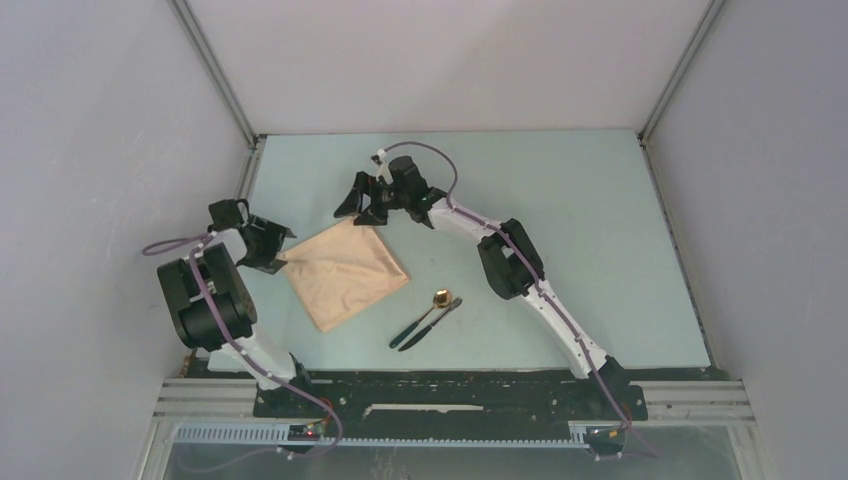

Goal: Fold the napkin into a case and place the utensils inside
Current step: Smooth out the lower triangle-folded napkin at the center of the board.

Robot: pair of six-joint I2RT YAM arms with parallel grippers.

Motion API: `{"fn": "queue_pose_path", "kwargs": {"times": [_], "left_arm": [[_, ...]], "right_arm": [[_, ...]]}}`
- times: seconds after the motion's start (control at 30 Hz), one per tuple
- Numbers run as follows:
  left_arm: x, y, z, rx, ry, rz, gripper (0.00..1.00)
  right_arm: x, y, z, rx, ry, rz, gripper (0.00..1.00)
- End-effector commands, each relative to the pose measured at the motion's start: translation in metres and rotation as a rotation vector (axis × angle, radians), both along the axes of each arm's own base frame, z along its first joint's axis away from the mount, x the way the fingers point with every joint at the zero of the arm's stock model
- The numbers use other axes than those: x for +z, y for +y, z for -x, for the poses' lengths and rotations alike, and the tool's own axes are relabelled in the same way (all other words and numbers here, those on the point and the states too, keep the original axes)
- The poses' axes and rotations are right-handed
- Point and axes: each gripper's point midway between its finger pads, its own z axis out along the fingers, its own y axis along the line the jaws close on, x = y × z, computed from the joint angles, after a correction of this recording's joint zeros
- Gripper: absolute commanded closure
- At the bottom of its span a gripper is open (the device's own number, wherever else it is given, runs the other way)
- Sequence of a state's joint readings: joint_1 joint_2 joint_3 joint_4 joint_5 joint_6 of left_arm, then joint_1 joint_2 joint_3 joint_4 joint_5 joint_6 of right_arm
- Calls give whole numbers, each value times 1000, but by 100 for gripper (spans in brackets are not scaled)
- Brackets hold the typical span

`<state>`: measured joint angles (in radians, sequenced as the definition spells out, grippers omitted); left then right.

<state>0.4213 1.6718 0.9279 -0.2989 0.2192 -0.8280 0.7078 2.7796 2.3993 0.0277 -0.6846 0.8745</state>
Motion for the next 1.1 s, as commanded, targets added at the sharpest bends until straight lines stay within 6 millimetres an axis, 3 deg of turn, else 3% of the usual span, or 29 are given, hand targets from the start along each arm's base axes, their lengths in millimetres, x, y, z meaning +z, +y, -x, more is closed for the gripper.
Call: {"fn": "queue_pose_path", "kwargs": {"times": [0.0,0.17,0.27,0.37,0.5,0.6,0.7,0.9,1.03,1.07], "left_arm": [[2,11,-6,-4,-22,-7,24],[-2,9,-7,-9,-15,13,24],[1,12,-7,-14,-8,2,23],[7,13,-7,-29,-4,-10,22],[38,5,-11,-77,-55,-59,20],[66,-14,-14,-148,-107,-91,20],[91,-36,-10,-230,-149,-128,19],[121,-92,8,-459,-208,-167,17],[139,-121,23,-592,-237,-231,15],[143,-128,26,-621,-241,-251,10]], "right_arm": [[4,0,-14,-38,-7,-35,1],[-37,-13,-19,-77,65,37,2],[-44,-19,-20,-81,81,58,3],[-28,-22,-19,-62,54,83,3],[32,-30,-14,-23,-60,101,1],[67,-51,1,6,-118,176,0],[69,-83,31,47,-95,274,0],[42,-138,92,77,-11,378,1],[25,-155,117,78,58,374,4],[19,-157,121,78,69,376,5]]}}
